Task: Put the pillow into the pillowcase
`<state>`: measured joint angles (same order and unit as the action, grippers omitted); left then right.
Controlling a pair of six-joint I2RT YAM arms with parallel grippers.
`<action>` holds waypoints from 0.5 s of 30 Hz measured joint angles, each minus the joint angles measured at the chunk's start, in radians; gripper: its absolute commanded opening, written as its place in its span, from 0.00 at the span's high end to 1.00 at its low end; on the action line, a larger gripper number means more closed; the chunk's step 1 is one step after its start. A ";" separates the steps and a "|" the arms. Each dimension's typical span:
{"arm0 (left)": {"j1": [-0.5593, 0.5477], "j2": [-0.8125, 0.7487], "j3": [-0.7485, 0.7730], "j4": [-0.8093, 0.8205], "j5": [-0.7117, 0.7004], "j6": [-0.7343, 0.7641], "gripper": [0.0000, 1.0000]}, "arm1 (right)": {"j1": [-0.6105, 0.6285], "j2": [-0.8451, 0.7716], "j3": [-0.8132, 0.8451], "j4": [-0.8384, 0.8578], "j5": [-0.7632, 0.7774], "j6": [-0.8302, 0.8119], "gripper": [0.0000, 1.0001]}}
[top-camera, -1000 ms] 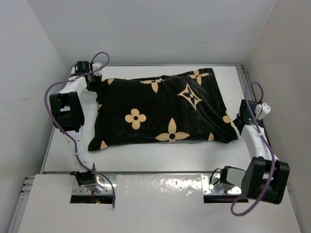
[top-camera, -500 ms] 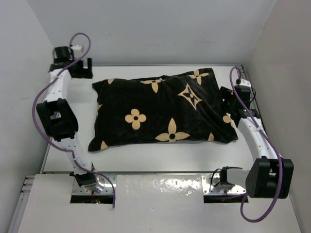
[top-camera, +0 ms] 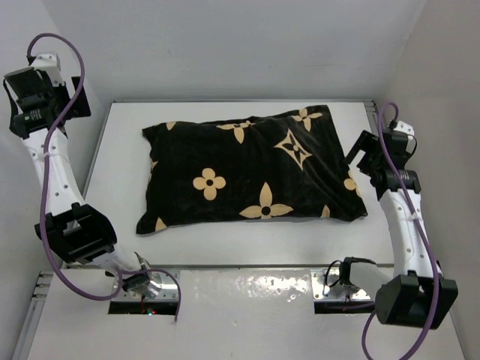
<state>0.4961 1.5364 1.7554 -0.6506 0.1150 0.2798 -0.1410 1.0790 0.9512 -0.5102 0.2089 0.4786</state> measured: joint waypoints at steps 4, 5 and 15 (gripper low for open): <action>0.039 -0.006 -0.069 -0.052 -0.002 -0.037 0.00 | -0.001 -0.077 -0.016 0.000 0.027 0.000 0.01; 0.047 -0.012 -0.092 -0.058 -0.002 -0.043 0.00 | -0.001 -0.094 -0.021 0.000 0.030 0.000 0.01; 0.064 -0.147 -0.185 -0.101 -0.012 -0.042 0.00 | -0.001 -0.148 -0.043 -0.007 0.028 0.026 0.01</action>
<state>0.5598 1.3891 1.5703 -0.7521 0.1032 0.2379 -0.1417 0.9314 0.9085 -0.5175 0.2367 0.5049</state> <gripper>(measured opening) 0.996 0.985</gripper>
